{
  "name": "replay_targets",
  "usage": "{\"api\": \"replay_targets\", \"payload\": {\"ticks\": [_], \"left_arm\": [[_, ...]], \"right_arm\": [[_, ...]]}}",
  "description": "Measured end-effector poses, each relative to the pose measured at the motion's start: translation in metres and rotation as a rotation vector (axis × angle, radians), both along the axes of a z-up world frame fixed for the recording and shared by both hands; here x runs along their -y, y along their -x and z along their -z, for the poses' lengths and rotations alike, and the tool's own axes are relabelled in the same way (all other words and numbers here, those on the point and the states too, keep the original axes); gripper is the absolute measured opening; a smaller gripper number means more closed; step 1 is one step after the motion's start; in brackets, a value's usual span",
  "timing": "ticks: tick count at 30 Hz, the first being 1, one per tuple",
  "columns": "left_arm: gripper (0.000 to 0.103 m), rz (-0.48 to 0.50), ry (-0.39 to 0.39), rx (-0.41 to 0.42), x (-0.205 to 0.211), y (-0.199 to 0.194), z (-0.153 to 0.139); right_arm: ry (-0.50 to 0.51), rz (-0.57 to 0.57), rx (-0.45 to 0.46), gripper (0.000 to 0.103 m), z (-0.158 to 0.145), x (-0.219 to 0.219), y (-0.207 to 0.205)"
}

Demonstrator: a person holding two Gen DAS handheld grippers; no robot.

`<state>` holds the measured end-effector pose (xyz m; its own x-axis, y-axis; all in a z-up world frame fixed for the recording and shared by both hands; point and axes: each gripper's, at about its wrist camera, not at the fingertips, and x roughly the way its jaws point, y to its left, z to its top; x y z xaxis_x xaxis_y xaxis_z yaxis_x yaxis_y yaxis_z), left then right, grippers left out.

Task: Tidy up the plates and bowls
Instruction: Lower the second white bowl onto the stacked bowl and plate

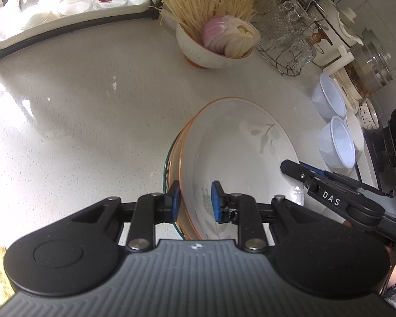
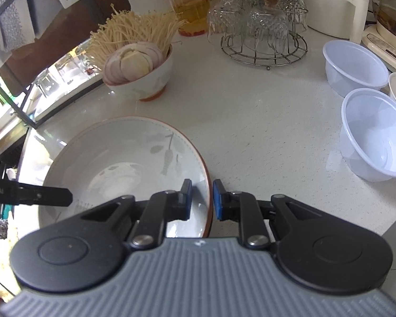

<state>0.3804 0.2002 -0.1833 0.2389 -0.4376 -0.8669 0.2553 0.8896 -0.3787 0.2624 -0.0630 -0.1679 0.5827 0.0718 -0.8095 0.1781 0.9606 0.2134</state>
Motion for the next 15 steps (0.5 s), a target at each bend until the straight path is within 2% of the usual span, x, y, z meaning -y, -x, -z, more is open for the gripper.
{"api": "replay_targets", "payload": {"ticks": [4,15], "left_arm": [[0.026,-0.005,0.015,-0.028,-0.004,0.003,-0.001],[0.026,-0.023,0.017,-0.016,-0.015,0.009,-0.005]], "right_arm": [[0.011,-0.008,-0.003,0.021,0.0,-0.002,-0.002],[0.002,-0.005,-0.002,0.022,0.0,-0.001,-0.002]]}}
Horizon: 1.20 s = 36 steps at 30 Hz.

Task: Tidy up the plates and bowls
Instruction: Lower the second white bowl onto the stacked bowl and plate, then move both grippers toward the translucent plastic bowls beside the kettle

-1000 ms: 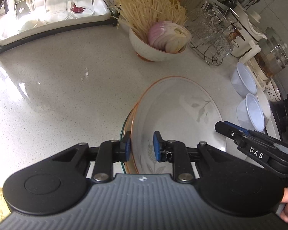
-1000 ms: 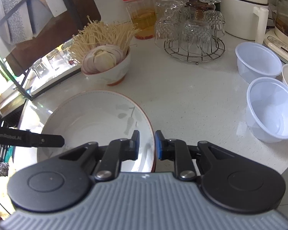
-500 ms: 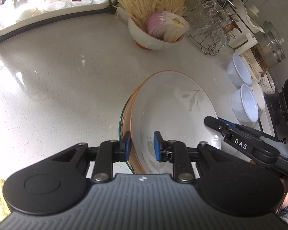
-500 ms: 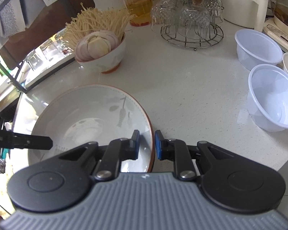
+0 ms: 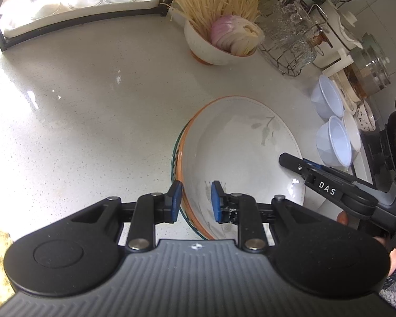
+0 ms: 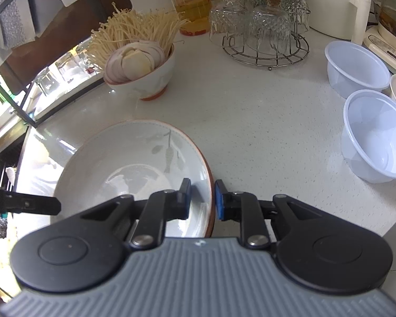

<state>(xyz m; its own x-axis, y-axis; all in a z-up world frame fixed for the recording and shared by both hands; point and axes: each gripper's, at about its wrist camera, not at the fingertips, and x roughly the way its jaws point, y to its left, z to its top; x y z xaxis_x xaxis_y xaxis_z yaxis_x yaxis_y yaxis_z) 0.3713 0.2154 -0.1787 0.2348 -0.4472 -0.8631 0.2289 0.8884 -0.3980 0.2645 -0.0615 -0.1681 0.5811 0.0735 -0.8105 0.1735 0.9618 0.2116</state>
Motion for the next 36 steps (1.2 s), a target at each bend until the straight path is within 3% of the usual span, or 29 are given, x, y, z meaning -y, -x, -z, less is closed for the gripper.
{"api": "replay_targets", "payload": {"ticks": [5,10,18,26,36], "left_arm": [[0.026,-0.013,-0.007,0.02,-0.002,0.006,-0.003],[0.027,-0.036,-0.039,0.094,-0.003,0.015,-0.02],[0.027,-0.038,-0.036,0.231,0.012,0.019,-0.066],[0.031,0.019,-0.003,0.362,0.052,0.029,-0.116],[0.034,0.011,0.017,0.401,0.111,0.069,-0.135]], "right_arm": [[-0.016,0.008,-0.002,0.022,0.0,0.003,0.0],[-0.022,0.028,0.029,0.021,-0.009,0.006,0.003],[-0.026,0.036,0.15,0.021,-0.057,0.012,0.009],[-0.042,0.057,0.249,0.021,-0.112,0.027,0.029],[-0.009,0.031,0.294,0.021,-0.144,0.061,0.072]]}}
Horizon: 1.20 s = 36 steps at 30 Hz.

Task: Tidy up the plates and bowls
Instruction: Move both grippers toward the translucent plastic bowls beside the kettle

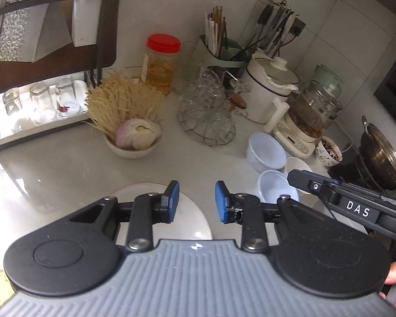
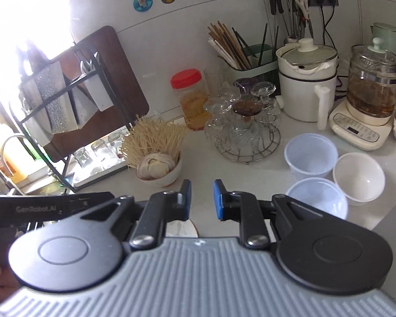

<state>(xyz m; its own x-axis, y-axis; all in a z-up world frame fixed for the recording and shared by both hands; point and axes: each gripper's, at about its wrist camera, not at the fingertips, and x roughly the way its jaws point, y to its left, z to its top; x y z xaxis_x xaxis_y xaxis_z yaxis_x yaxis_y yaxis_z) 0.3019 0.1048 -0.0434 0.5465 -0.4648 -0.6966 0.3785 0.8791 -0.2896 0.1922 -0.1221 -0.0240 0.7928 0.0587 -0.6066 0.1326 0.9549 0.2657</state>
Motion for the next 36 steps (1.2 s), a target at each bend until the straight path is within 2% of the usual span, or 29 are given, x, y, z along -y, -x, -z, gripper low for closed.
{"api": "replay_targets", "payload": {"ticks": [11,18,31,36], "left_arm": [[0.034,-0.042,-0.029,0.016,0.06,0.056,-0.005],[0.034,-0.02,-0.026,0.001,0.084,0.074,-0.001],[0.034,0.19,-0.005,-0.004,0.117,0.034,0.003],[0.034,0.234,-0.001,-0.016,0.127,0.019,0.01]], "right_arm": [[-0.011,-0.043,0.006,0.021,0.0,0.039,0.048],[-0.021,0.01,-0.014,0.021,0.006,0.058,0.07],[-0.006,0.234,-0.038,0.022,0.008,0.071,0.072],[-0.003,0.271,-0.05,0.022,0.011,0.072,0.071]]}}
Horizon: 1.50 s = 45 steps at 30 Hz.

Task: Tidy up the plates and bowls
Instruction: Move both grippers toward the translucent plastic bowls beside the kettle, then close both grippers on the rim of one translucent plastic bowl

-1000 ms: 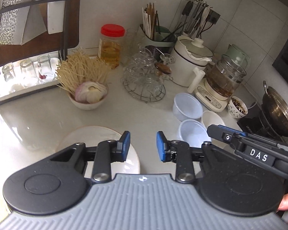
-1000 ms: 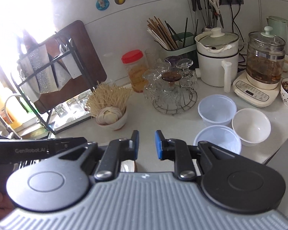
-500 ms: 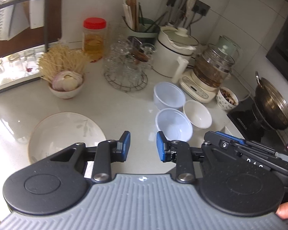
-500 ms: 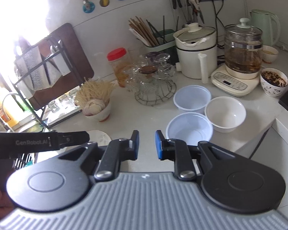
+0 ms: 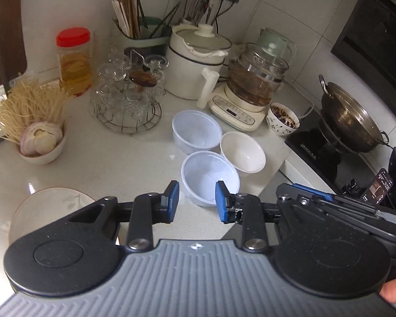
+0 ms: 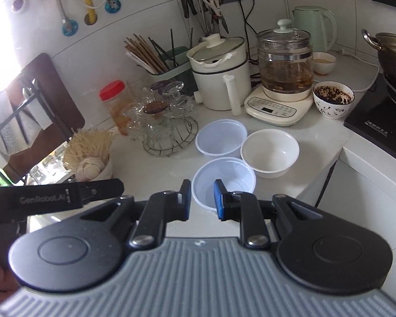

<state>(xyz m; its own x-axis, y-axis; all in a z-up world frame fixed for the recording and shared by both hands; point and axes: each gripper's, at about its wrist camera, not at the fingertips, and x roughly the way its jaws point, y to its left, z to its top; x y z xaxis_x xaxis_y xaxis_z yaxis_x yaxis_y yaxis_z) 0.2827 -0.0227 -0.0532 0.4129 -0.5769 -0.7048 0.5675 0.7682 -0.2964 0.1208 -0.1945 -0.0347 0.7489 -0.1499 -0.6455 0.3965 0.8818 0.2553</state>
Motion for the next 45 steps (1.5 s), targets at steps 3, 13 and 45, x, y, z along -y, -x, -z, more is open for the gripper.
{"api": "replay_targets", "payload": {"ticks": [3,13,45], "left_arm": [[0.035,-0.001,0.008,-0.021,0.005,-0.012,0.007],[0.044,-0.055,-0.024,-0.04,0.045,-0.05,0.029],[0.049,-0.316,-0.083,-0.237,0.15,-0.173,0.117]], "right_arm": [[0.011,0.025,-0.008,0.022,0.004,0.005,-0.005],[-0.005,0.004,-0.018,0.022,0.02,0.056,-0.039],[-0.195,-0.274,-0.194,0.034,0.118,0.193,-0.206]]}}
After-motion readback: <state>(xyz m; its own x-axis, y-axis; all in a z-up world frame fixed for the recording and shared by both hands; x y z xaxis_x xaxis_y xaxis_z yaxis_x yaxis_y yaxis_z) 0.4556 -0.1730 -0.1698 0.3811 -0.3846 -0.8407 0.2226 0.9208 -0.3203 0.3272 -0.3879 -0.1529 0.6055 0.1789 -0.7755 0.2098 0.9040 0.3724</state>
